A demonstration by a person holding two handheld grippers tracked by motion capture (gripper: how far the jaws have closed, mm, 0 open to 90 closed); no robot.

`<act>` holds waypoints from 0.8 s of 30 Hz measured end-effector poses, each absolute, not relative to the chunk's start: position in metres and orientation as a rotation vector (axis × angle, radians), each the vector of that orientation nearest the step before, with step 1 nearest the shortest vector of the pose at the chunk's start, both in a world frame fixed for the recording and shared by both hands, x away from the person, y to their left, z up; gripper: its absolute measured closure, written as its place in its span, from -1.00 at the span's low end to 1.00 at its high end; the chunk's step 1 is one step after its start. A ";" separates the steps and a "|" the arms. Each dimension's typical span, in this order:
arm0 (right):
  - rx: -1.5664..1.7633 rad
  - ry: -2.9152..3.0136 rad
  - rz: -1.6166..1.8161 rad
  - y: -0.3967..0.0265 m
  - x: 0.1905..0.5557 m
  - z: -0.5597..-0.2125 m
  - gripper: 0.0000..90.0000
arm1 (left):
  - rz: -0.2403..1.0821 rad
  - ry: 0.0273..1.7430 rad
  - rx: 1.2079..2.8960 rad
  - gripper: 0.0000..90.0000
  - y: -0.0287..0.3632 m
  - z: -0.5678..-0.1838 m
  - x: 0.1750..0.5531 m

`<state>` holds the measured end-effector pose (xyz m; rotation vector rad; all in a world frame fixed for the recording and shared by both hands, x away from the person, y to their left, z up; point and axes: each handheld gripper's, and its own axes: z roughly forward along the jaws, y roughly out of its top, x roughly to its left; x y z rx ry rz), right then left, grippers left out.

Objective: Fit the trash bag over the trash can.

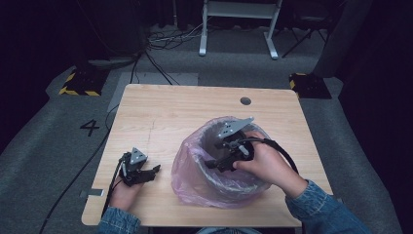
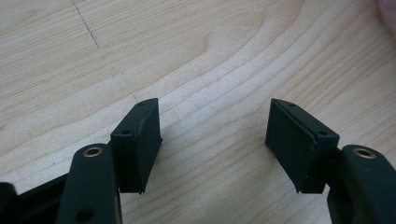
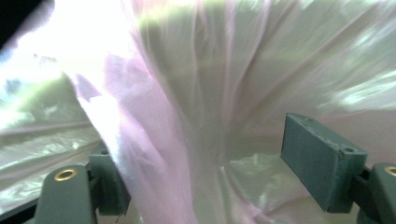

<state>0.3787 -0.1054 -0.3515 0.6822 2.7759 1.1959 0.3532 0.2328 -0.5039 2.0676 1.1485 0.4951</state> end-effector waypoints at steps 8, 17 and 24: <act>0.655 2.733 1.232 -0.112 0.377 -0.334 -0.48 | 0.495 1.148 2.068 -0.21 0.233 -0.504 0.353; 0.612 2.870 0.989 -0.088 0.381 -0.376 -0.47 | 0.495 1.148 2.068 -0.21 0.233 -0.504 0.353; 0.612 2.782 1.235 -0.103 0.374 -0.338 -0.50 | 0.494 1.149 2.068 -0.21 0.233 -0.504 0.353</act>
